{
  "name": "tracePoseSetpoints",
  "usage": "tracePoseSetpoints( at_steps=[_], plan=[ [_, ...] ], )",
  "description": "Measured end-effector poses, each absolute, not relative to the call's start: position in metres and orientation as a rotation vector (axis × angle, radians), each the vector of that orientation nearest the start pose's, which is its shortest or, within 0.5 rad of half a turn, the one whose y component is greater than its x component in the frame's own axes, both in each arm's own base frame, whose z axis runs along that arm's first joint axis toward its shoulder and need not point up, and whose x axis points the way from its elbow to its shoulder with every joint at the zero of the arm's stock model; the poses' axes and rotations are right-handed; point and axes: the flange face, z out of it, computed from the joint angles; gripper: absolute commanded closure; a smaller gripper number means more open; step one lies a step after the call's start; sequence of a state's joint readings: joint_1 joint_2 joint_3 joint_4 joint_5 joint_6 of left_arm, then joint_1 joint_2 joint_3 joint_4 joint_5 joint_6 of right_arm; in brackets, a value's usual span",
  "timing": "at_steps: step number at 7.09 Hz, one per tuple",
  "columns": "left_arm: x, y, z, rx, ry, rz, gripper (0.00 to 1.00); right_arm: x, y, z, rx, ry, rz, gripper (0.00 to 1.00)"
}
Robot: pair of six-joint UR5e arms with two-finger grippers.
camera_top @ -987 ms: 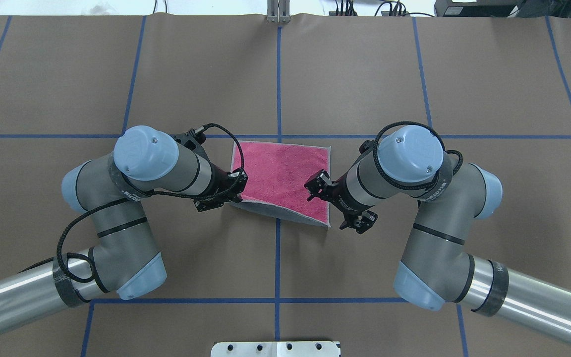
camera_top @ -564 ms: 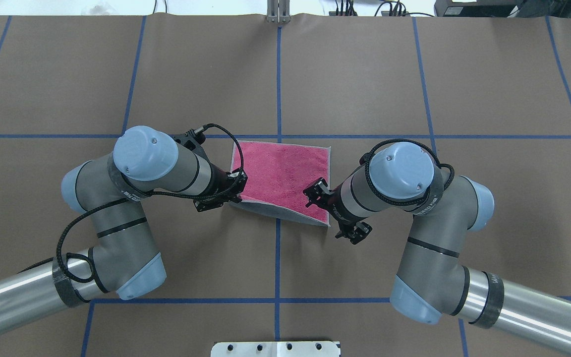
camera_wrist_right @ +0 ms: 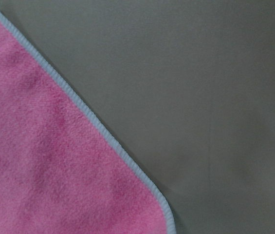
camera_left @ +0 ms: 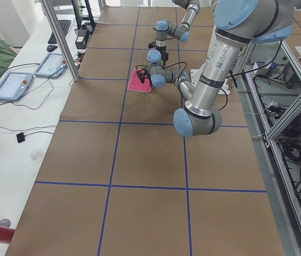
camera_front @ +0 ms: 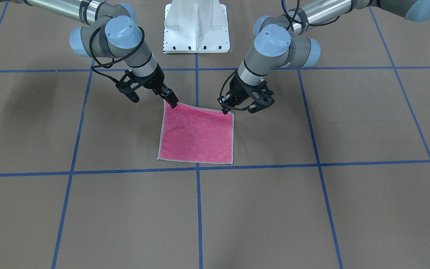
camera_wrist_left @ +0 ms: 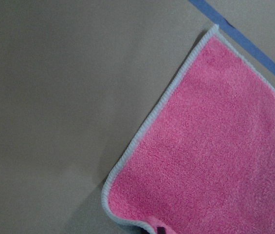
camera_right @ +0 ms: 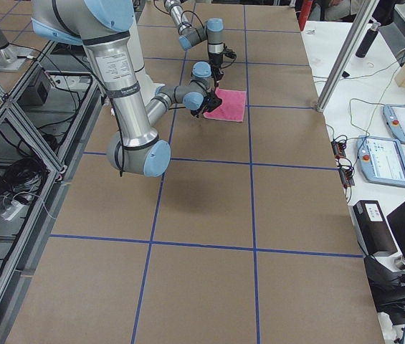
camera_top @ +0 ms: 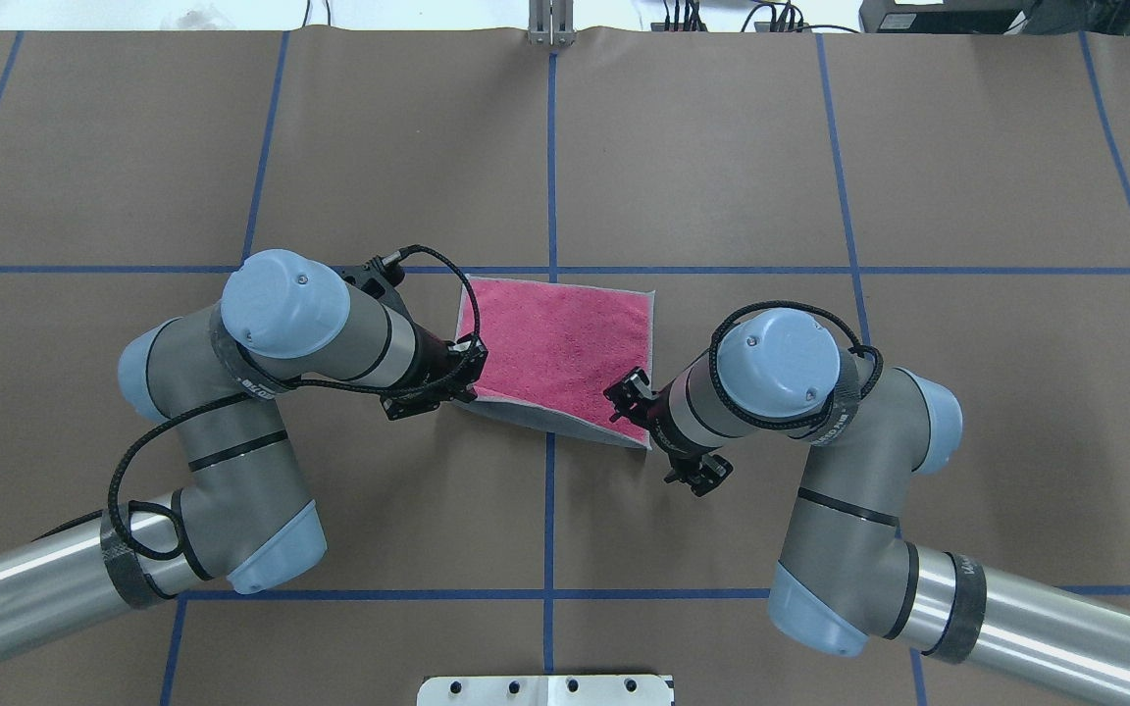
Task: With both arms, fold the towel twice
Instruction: 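Grasp the towel's other near corner with the right gripper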
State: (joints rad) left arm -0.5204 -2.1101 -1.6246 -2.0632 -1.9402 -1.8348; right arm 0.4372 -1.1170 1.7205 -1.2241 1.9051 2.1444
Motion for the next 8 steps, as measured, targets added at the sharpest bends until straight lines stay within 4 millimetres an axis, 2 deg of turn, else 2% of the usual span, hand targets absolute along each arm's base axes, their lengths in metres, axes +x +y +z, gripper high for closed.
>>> tracePoseSetpoints(
  at_steps=[1,3,4,8],
  plan=[
    [0.5343,-0.4188,0.2631,-0.194,1.118,-0.500,1.00,-0.5415,-0.3638,0.2937,-0.393,-0.942,0.789,0.54],
    [0.5338,-0.4189,0.2637,-0.194,1.117,-0.500,1.00,-0.5422,-0.3665,0.2885,-0.405,-0.947,0.873,0.94],
    [0.5338,-0.4190,0.2637,-0.194,1.117,-0.500,1.00,-0.5422,-0.3675,0.2881,-0.402,-0.948,0.894,1.00],
    [0.5329,-0.4198,0.2612,-0.192,1.122,-0.500,1.00,-0.5395,-0.3673,0.2840,-0.396,-0.960,0.897,1.00]
  ],
)
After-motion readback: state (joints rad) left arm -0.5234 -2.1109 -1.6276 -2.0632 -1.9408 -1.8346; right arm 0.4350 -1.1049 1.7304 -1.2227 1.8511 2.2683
